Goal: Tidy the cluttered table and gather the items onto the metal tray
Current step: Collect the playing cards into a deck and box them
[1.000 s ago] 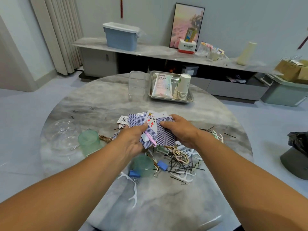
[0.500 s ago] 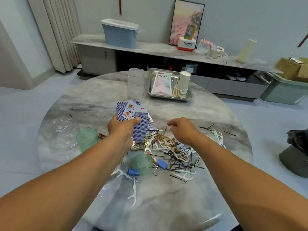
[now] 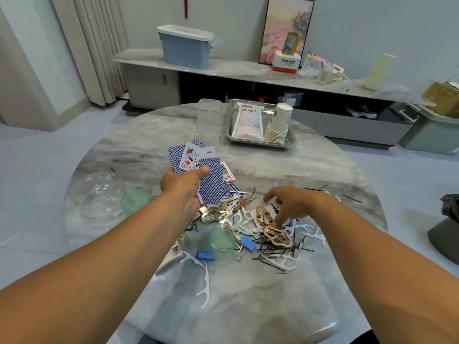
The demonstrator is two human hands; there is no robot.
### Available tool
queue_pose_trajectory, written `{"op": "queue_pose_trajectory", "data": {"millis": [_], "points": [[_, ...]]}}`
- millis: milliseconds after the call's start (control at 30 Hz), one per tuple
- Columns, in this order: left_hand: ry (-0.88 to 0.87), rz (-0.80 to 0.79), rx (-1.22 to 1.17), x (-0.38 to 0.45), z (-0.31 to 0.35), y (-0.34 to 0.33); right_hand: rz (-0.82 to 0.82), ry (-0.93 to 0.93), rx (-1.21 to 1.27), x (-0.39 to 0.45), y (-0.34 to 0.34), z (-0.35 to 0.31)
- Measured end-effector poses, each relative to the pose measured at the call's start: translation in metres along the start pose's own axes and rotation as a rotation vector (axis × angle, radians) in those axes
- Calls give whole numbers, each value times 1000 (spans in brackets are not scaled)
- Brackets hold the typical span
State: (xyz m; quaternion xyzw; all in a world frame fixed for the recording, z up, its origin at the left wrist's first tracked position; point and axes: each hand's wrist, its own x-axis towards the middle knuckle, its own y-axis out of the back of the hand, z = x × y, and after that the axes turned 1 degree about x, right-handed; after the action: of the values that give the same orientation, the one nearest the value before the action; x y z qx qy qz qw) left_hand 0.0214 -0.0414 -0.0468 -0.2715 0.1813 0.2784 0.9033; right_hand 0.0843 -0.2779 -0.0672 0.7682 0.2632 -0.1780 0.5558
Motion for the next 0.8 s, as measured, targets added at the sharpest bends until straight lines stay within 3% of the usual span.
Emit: {"op": "queue_pose_trajectory", "data": {"millis": [200,500,633,733,800], "points": [[9,10,34,-1,0,1,-43,-24,-39,1,-1,3],[46,1,36,7,2,-1,146,128,27,-6,17,6],[95,-13,62,9,1,-2,386,181,54,-10,19,-1],[171,-45,84,6,0,-4,658,310,250,-14,22,-12],[229,-82,91,2,-1,-5,755,435,349,-18,18,-27]]}}
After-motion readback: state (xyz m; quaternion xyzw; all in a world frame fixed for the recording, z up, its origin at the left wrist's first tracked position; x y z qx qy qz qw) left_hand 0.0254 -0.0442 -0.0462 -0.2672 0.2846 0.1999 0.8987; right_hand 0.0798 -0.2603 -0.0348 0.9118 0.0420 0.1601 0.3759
